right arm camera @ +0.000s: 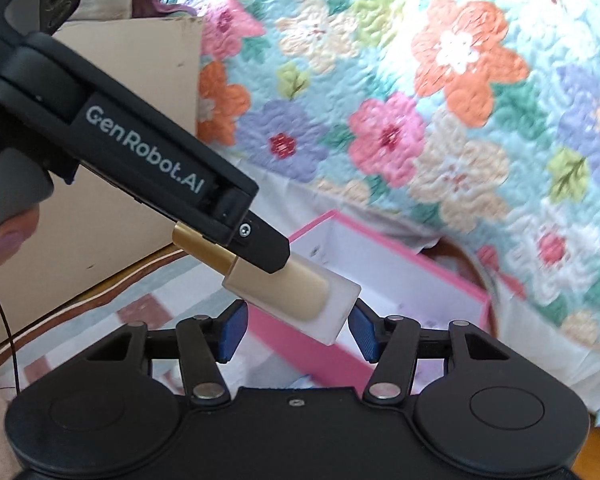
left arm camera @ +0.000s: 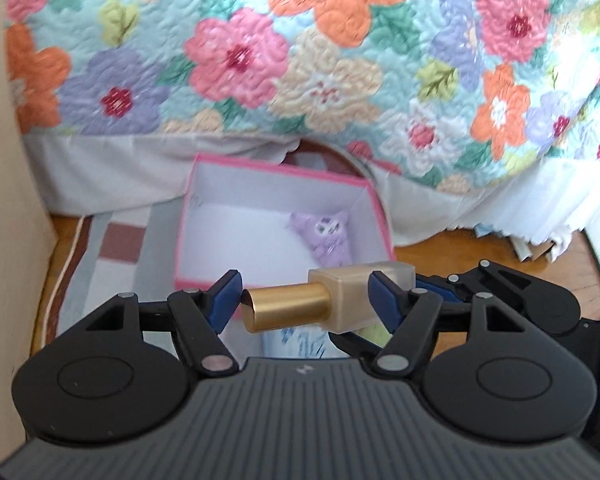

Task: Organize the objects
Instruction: 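Lift the foundation bottle and carry it over the pink box, then lower the bottle into the box beside the doll and release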

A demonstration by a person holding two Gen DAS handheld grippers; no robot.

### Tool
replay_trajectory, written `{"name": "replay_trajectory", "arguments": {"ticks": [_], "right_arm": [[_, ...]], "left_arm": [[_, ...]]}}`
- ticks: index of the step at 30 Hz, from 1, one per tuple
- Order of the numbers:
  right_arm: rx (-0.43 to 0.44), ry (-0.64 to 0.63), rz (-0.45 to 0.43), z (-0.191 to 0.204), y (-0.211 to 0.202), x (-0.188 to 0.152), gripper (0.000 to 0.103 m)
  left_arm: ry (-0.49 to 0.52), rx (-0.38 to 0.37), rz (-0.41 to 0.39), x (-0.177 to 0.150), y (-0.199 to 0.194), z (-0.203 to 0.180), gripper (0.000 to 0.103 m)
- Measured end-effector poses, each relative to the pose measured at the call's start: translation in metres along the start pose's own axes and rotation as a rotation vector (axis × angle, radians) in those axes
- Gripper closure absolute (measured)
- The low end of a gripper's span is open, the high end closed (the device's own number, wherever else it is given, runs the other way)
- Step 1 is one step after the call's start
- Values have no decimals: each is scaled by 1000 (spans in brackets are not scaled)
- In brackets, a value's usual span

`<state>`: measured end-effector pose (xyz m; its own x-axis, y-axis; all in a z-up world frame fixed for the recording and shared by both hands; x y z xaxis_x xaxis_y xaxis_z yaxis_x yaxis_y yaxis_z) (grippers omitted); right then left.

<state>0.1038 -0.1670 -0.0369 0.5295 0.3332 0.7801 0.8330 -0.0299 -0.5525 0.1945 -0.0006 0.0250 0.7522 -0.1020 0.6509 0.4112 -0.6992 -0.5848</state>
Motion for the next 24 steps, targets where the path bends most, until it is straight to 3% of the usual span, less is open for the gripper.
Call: {"name": "replay_trajectory", "arguments": {"ticks": [9,18,24], "right_arm": [[-3,49,95,-43,67,10,42],[101,215,270,-75,172,-26,42],[99,222,362,-74,217,-48,43]], "left_arm": [[-49,-27,48,33,74,27,34],[-157,-34,153,29,182,88,35],[-208,-38,208,20,229,113,34]]}}
Point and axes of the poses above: each gripper's, at about its wrist camera, not at the fingertips, and y roughly the way its jaws point, z to its left, x to its top, the point moved 2 cm from there along y, roughly the way its jaws point, and after that the axes turned 13 degrees about -x, right-handed, at the moved point
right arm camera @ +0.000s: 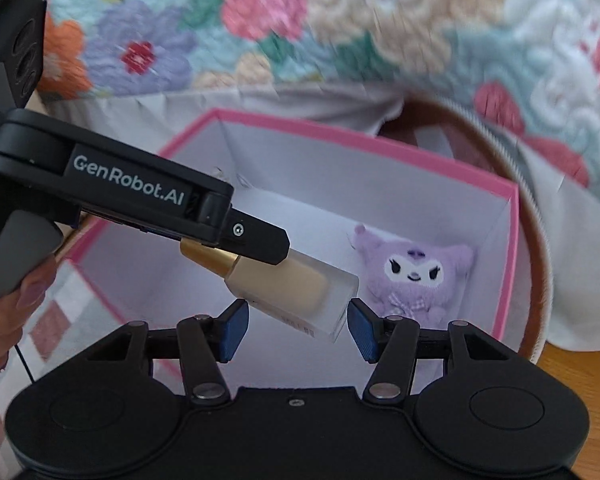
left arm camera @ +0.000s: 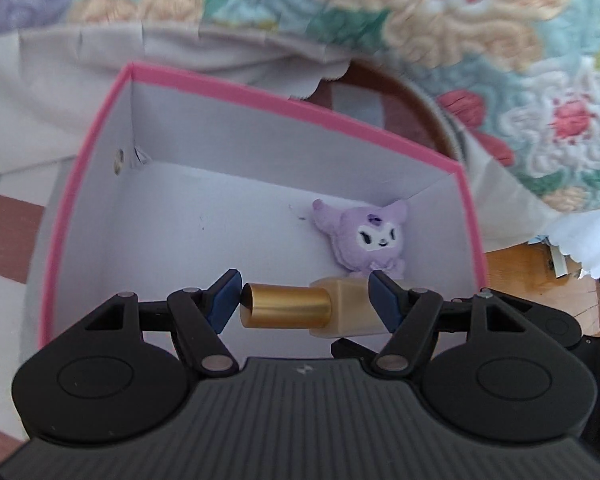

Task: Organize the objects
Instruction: 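Lower the bottle into the box beside the doll and release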

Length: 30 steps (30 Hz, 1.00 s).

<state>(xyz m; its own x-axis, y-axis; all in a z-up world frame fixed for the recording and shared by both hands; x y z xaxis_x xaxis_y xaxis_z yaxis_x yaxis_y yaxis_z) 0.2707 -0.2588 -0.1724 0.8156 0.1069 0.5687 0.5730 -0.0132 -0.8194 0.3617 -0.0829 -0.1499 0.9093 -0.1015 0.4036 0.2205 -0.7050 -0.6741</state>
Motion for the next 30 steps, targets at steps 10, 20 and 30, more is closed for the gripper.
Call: {"name": "replay_trajectory", "arguments": {"ticks": [10,20,30], "right_arm": [[4,46,195,-3,49,4,43],[-116,19,169,7,52,4,56],[-27,50,16,21,-10,-19,51]], "left_arm": [[-87,11,63,0,39,26,37],[-91,63,29,-5,37,18,33],[-7,116,44,-26,-9,-12,28]]}}
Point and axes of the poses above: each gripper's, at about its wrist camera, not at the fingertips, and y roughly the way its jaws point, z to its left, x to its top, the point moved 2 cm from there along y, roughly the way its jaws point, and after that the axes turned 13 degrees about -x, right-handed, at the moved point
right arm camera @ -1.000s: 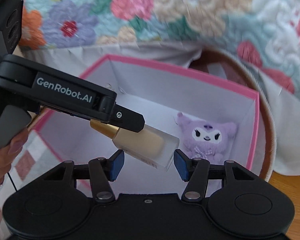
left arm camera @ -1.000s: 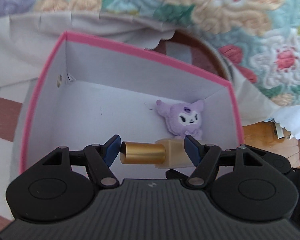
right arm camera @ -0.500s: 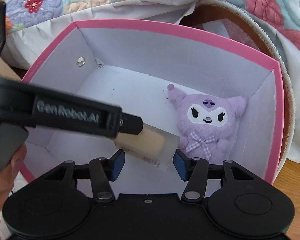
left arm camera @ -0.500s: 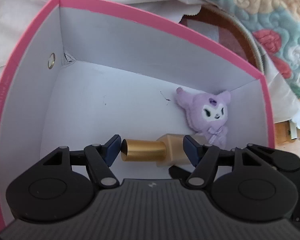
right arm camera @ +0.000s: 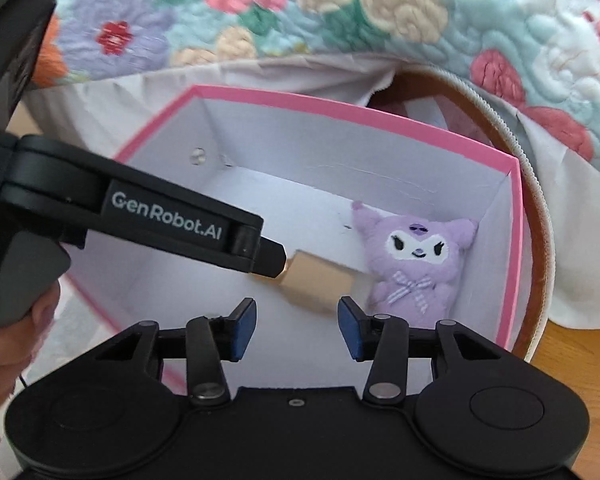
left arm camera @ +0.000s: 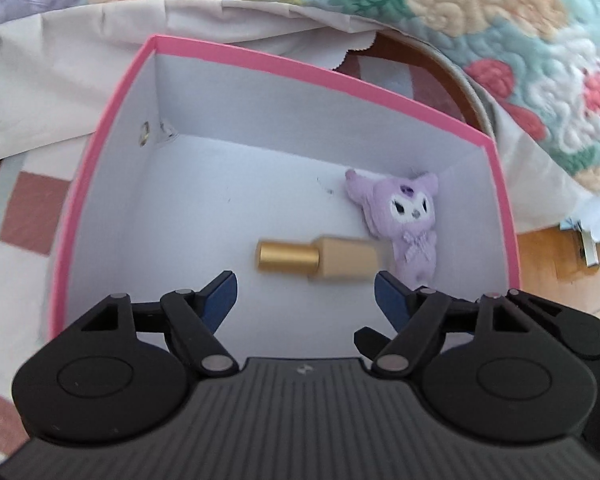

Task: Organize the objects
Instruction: 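Lower the bottle into the box beside the doll and release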

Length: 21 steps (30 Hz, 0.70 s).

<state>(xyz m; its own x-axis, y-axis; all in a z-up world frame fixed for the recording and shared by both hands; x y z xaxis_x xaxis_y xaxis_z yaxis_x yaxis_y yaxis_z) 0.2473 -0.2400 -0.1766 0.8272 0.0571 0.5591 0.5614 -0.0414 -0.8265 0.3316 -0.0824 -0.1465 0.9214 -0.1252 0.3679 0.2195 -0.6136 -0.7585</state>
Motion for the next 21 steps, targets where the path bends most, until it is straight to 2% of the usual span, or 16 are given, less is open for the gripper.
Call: {"name": "replay_trajectory", "arguments": {"ticks": [7,12,17,21], "right_arm": [[16,31,-30,-1,-38,-1,46],[-1,19,-57,2,-84,8,43],[7,-25,-74,13,-132,13,34],[31,-55,-85,17,-167,6,31]], "left_arm": [[19,29,10,-5,-52,-11,28],[46,44,-12,-12,-104,-25,26],[89,81,5,-26,-148,-47,23],[109,61,18,-41,-176,-62,22]]}}
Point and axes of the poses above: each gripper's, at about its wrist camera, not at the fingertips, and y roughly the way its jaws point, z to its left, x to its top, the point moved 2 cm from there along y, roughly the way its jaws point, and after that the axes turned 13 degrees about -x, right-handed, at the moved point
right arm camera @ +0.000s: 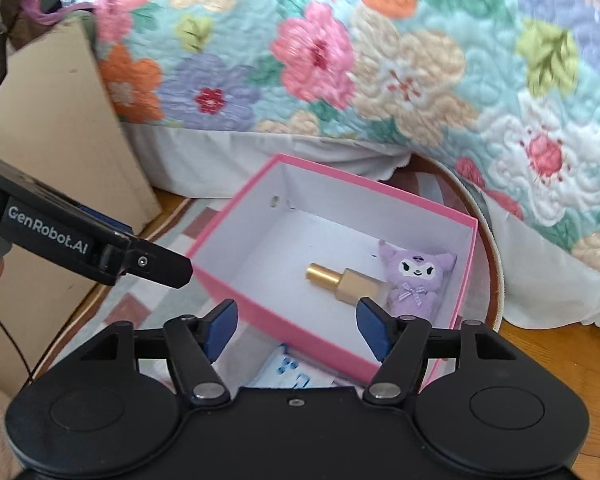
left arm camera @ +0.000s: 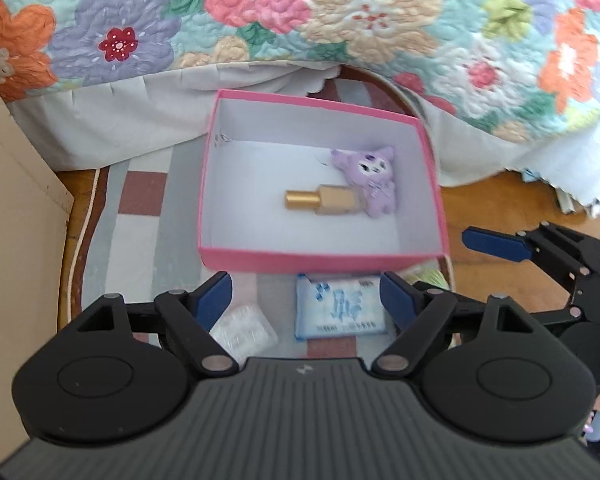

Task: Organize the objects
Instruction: 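Lower the bottle into the box beside the doll and release, then move the left gripper to the white soap bar and grasp it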

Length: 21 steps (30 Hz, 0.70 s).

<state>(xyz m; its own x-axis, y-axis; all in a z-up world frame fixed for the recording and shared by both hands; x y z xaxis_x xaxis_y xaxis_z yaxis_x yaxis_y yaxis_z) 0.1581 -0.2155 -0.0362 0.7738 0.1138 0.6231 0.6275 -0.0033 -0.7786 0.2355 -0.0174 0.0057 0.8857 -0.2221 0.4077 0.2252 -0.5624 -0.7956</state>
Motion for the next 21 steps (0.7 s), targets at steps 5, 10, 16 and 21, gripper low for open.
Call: {"name": "replay_trajectory", "arguments": {"ticks": [5,10,16,21], "right_arm": [[48,-50,-10,10,-42,-9,26],[102,-91,-1,18,-73,-18,23],[166,-138,31,25,-96,-35,21],[200,-170,60,32,-101,-56,19]], "left_arm": [[38,-14,-3,-21,-35,-18,19],[71,-34,2,-44,-62,-31,15],[107,-34,17,-74,-75,-38,13],[121,-3,24,-98,-69,-31,9]]}}
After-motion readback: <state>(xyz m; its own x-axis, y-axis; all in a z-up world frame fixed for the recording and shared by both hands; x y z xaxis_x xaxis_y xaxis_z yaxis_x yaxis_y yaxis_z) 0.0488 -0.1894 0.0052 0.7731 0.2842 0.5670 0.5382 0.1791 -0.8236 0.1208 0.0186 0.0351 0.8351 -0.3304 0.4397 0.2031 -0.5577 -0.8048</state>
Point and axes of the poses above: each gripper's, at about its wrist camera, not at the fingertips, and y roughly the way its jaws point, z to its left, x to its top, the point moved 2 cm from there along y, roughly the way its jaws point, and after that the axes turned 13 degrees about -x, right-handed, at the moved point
